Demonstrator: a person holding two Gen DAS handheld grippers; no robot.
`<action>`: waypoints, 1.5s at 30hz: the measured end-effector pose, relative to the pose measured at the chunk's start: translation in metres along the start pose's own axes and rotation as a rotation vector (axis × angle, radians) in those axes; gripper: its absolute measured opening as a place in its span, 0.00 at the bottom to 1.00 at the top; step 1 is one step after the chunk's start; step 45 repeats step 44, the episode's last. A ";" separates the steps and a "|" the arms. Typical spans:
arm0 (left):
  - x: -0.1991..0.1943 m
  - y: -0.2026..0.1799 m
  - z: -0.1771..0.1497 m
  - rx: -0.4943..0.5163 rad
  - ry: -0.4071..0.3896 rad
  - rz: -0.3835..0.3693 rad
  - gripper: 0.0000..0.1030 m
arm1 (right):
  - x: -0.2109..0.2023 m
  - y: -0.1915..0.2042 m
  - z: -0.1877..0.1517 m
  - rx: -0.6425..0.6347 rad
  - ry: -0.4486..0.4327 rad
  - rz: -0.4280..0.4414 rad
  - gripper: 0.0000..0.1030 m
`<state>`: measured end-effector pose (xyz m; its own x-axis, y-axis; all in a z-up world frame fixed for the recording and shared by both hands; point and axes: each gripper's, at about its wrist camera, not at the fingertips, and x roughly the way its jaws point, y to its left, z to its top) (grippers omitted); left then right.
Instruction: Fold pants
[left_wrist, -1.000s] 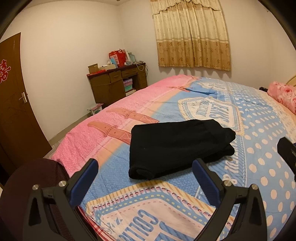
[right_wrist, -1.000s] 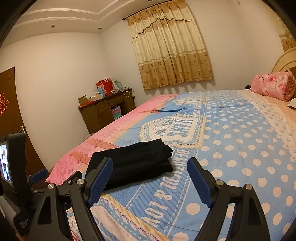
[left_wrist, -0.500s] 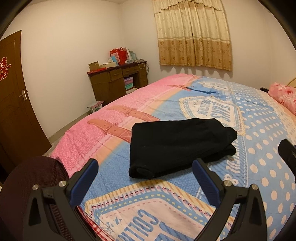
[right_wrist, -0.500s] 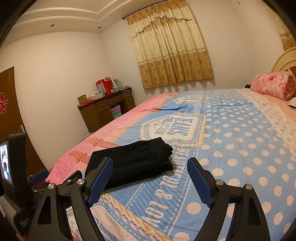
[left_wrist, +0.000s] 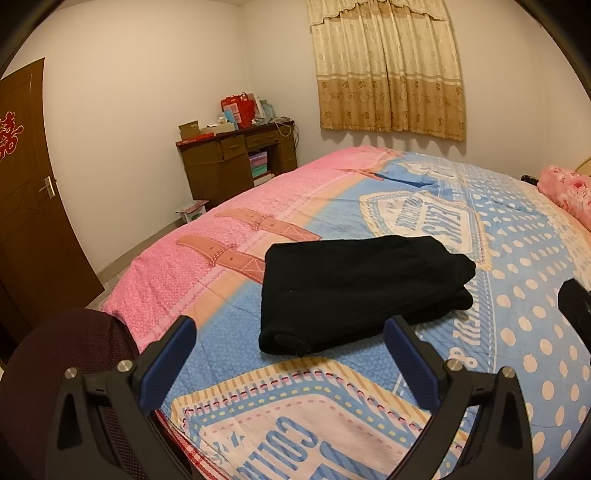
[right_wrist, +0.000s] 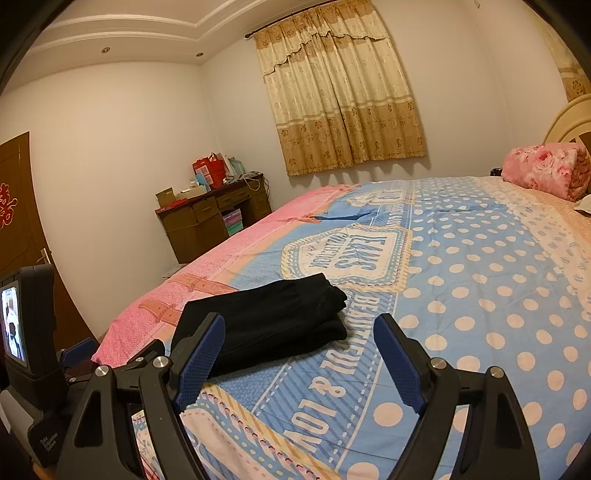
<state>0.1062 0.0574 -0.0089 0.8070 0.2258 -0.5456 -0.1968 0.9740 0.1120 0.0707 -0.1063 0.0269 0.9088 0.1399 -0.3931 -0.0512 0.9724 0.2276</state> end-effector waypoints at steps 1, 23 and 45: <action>0.000 -0.001 0.000 0.001 -0.004 0.002 1.00 | 0.000 0.000 0.000 0.000 0.000 0.000 0.82; -0.006 0.004 0.005 -0.012 -0.024 0.011 1.00 | -0.002 0.005 0.003 -0.010 -0.007 0.004 0.82; -0.002 0.011 0.011 -0.040 -0.009 -0.014 1.00 | -0.003 0.001 0.004 0.008 0.001 -0.010 0.82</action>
